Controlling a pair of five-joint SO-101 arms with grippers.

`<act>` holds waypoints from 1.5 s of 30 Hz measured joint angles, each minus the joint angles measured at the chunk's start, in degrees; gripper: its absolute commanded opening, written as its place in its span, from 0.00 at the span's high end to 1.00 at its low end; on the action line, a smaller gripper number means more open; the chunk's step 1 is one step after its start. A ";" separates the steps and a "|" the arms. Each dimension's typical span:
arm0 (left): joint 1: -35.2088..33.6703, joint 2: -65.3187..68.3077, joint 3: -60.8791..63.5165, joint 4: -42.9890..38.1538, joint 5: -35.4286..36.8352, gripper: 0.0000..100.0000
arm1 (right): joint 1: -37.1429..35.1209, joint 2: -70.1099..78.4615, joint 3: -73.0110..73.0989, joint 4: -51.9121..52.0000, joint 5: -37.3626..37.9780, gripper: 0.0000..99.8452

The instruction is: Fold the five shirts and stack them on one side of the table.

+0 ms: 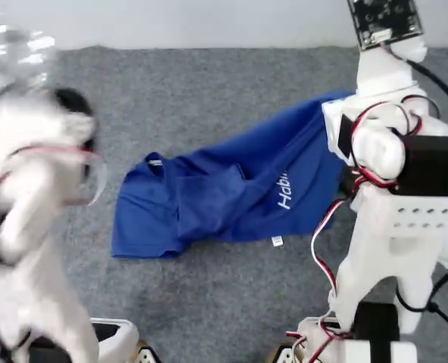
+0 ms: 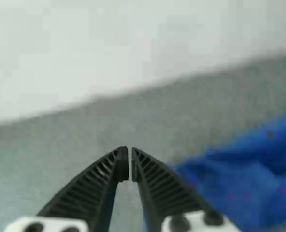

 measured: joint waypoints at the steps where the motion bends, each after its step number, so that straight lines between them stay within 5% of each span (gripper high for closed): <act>1: 1.05 0.18 5.01 -1.32 0.00 0.98 | 0.00 -1.05 1.76 0.00 0.00 0.99; 6: 2.81 6.68 26.90 -11.96 0.26 0.98 | 0.09 -5.01 12.13 0.00 0.00 0.99; 11: 7.91 18.55 30.86 -15.56 -0.26 0.90 | 0.09 -7.91 22.51 -0.09 0.00 0.99; 24: 11.69 50.55 10.02 -12.84 -2.90 0.88 | 3.34 -14.77 48.09 -16.18 0.00 0.99; 45: 13.27 73.05 -20.84 -0.26 -3.43 0.99 | 5.63 -14.77 49.05 -17.49 0.00 0.99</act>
